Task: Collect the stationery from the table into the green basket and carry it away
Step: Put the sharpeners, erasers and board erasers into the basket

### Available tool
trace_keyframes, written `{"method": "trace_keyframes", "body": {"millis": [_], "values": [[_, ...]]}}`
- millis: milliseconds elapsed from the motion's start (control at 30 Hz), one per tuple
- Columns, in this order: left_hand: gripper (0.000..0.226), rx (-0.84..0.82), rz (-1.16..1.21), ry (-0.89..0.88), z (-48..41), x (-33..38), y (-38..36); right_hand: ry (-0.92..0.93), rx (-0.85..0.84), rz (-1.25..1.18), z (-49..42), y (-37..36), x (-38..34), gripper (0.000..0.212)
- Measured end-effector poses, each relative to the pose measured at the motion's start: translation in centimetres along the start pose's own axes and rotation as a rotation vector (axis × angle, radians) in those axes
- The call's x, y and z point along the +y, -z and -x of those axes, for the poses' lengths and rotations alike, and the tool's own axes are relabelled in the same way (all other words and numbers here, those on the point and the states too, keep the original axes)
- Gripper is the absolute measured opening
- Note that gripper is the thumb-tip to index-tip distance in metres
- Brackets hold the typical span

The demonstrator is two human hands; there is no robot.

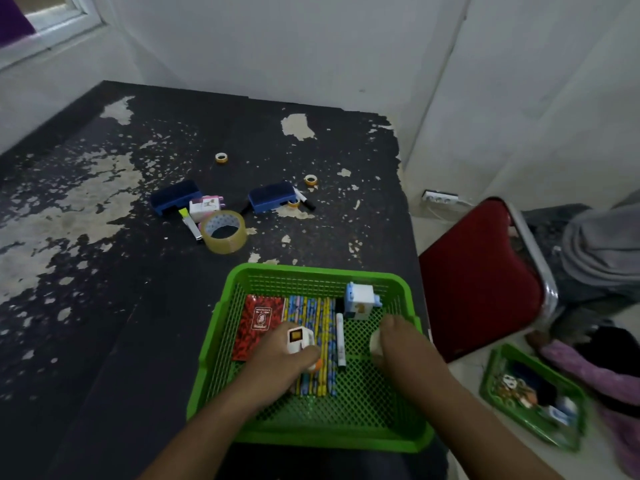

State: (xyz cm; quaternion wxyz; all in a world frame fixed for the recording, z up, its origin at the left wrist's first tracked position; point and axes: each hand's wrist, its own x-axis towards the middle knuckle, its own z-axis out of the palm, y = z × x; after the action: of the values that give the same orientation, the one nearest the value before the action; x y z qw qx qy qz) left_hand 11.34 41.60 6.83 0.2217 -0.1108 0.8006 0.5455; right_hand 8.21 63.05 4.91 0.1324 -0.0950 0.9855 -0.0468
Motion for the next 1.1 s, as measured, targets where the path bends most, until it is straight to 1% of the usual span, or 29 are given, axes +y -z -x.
{"method": "trace_keyframes", "body": {"millis": [33, 67, 133, 200, 333, 433, 500, 533, 600, 700, 767, 933, 967, 1067, 1100], "values": [[0.018, 0.003, -0.023, -0.006, 0.0, -0.1, -0.3, 0.044, 0.031, 0.079, -0.2, -0.1, 0.1, 0.035], [0.018, 0.01, -0.044, -0.013, -0.1, -0.1, -0.4, 0.072, 0.104, 0.14, -0.6, 0.0, 0.0, 0.037], [0.021, 0.018, -0.076, -0.02, -0.3, -0.2, -0.6, 0.073, 0.094, 0.156, -1.1, 0.2, -0.5, 0.029], [0.023, 0.027, -0.098, -0.024, -0.6, -0.3, -0.8, 0.046, 0.076, 0.21, -1.7, -0.3, -0.4, 0.032], [0.023, 0.022, -0.168, -0.047, -1.3, -0.8, -1.0, 0.043, 0.11, 0.375, -2.6, -1.0, -0.6, 0.022], [0.03, 0.03, -0.202, -0.07, -1.8, -0.8, -1.4, 0.018, 0.084, 0.385, -2.6, -0.7, -0.2, 0.019], [0.035, 0.056, -0.248, -0.087, -2.2, -0.5, -1.8, 0.002, 0.113, 0.404, -2.4, -0.6, 0.0, 0.011], [0.036, 0.071, -0.27, -0.095, -2.4, -0.3, -2.1, -0.019, 0.132, 0.411, -2.3, -0.8, 0.2, 0.012], [0.034, 0.089, -0.302, -0.121, -3.2, 0.0, -3.1, -0.044, 0.176, 0.41, -2.4, -1.2, 0.6, 0.015], [0.03, 0.095, -0.327, -0.155, -4.8, 0.6, -5.0, -0.024, 0.228, 0.411, -2.1, -1.4, 1.3, 0.006], [0.032, 0.085, -0.321, -0.164, -5.9, 0.9, -6.3, -0.024, 0.274, 0.374, -1.8, -1.2, 2.0, 0.004], [0.055, 0.134, -0.409, -0.138, -7.6, 0.7, -8.7, -0.022, 0.38, 0.246, -0.6, -1.0, 2.5, 0.008], [0.059, 0.146, -0.438, -0.135, -7.9, 0.6, -9.0, -0.026, 0.363, 0.239, -0.4, -1.1, 2.4, 0.009], [0.066, 0.192, -0.468, -0.14, -8.0, 0.5, -9.5, -0.062, 0.259, 0.251, -0.1, -1.9, 2.5, 0.025], [0.068, 0.21, -0.451, -0.15, -8.1, 0.6, -9.6, -0.071, 0.239, 0.246, 0.0, -2.0, 2.5, 0.024]]}}
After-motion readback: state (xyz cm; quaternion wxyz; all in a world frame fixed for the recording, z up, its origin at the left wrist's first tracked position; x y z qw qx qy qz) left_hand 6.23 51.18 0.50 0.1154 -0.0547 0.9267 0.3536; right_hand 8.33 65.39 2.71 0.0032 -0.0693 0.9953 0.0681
